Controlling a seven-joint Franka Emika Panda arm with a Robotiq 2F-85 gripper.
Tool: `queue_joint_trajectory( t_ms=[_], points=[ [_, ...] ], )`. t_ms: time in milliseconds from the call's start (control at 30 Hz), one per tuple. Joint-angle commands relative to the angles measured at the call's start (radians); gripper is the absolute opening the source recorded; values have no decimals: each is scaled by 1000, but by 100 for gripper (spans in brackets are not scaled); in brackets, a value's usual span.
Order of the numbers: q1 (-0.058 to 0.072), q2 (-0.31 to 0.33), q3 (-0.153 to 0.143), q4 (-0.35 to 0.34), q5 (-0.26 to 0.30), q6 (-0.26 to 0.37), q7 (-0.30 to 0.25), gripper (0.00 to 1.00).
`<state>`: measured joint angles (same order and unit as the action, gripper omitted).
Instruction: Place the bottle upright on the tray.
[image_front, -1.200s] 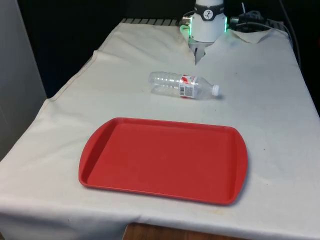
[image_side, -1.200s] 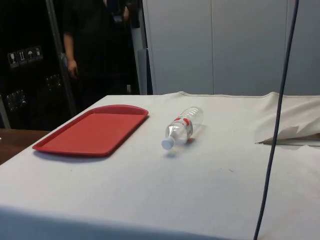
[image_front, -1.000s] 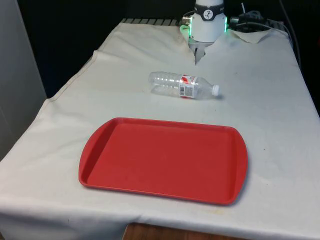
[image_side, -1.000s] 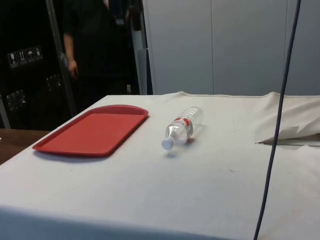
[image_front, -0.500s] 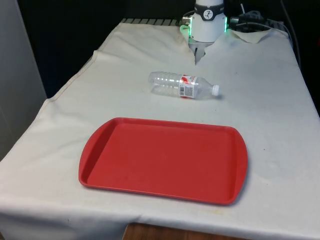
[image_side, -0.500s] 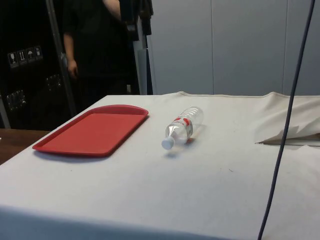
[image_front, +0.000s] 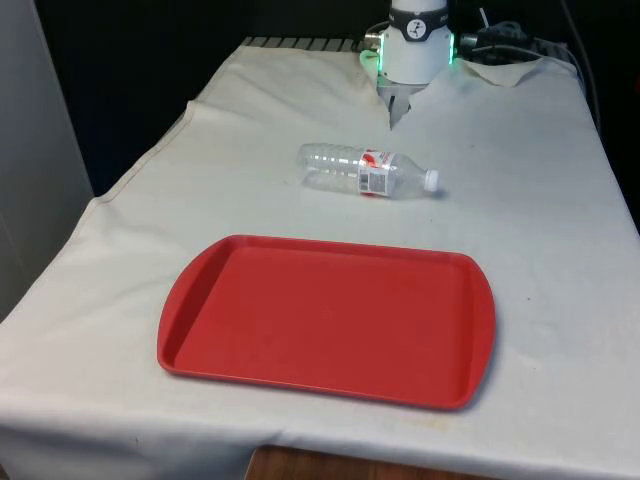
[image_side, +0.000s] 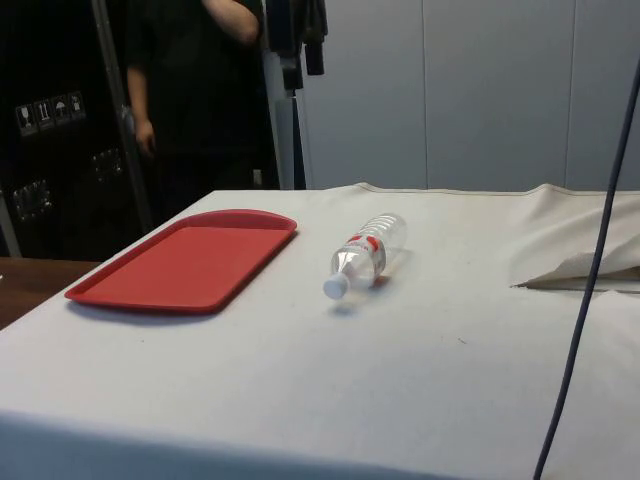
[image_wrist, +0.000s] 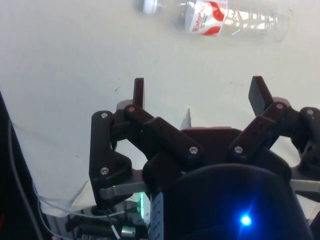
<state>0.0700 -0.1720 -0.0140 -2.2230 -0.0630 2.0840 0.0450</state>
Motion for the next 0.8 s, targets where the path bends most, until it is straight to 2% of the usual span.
queue_joint_trajectory(
  t_ms=[0, 67, 333, 367, 667, 700, 767],
  points=[
    [-1, -17, -1, -19, -8, 14, -3, 100],
    [0, -11, -1, -12, -3, 0, -4, 100],
    [-2, -76, -11, -79, -35, 13, -16, 100],
    [0, -65, -10, -67, -28, 0, -14, 100],
    [-5, -110, -33, -134, -52, 38, -46, 100],
    [-2, -101, -32, -123, -47, 24, -42, 100],
    [-5, -116, -39, -144, -55, 44, -55, 100]
  ],
)
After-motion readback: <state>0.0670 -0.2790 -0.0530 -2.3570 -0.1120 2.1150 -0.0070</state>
